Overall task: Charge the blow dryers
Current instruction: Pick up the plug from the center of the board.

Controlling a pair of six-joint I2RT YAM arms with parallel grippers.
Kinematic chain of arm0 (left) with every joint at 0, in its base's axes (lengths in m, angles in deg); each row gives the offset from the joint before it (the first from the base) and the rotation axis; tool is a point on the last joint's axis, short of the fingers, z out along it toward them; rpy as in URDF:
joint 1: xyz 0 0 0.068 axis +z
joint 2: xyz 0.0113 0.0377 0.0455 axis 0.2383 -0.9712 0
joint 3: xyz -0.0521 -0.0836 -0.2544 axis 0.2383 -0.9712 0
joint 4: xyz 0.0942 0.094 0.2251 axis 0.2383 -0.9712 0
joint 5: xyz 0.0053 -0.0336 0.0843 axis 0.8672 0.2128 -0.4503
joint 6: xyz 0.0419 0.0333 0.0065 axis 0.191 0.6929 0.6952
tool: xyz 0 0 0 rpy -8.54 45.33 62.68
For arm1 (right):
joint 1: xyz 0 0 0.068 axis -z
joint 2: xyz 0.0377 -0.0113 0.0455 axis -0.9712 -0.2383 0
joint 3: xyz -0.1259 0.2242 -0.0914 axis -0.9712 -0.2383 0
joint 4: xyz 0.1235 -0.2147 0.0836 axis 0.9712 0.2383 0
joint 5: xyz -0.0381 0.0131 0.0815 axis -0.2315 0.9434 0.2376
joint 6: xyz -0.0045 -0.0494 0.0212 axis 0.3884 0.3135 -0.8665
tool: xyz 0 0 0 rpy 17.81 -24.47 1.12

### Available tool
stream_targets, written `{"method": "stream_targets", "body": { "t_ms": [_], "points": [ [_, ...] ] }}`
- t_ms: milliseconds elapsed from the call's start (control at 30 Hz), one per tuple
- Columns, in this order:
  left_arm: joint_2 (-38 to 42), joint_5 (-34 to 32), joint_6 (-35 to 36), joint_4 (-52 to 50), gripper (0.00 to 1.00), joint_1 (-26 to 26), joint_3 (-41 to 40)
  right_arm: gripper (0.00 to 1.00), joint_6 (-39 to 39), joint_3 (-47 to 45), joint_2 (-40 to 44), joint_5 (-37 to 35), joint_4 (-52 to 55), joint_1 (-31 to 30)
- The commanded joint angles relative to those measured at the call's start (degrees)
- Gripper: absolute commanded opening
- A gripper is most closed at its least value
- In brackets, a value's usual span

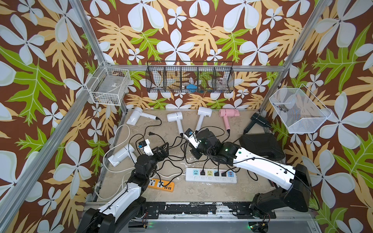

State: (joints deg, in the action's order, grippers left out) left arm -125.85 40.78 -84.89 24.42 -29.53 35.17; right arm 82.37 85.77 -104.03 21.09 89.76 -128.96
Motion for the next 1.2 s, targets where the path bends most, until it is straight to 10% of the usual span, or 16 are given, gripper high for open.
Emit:
{"method": "stream_targets", "body": {
  "t_ms": [0,467,833,1167],
  "points": [
    [0.85,-0.85,0.40,0.15,1.00,0.18,-0.31,0.00,-0.98,-0.74,0.66,0.76,-2.19,0.28],
    [1.69,-1.19,0.62,-0.09,1.00,0.13,-0.59,0.00,-6.75,1.46,12.97,-0.15,-6.61,9.69],
    [1.78,-1.39,1.24,-0.16,1.00,0.15,-0.53,0.00,-7.84,16.82,8.33,4.68,-10.20,11.71],
    [1.61,4.37,2.96,2.73,1.00,0.02,-0.24,0.00,-9.97,12.67,8.49,5.35,-13.29,12.01]
  ]
}}
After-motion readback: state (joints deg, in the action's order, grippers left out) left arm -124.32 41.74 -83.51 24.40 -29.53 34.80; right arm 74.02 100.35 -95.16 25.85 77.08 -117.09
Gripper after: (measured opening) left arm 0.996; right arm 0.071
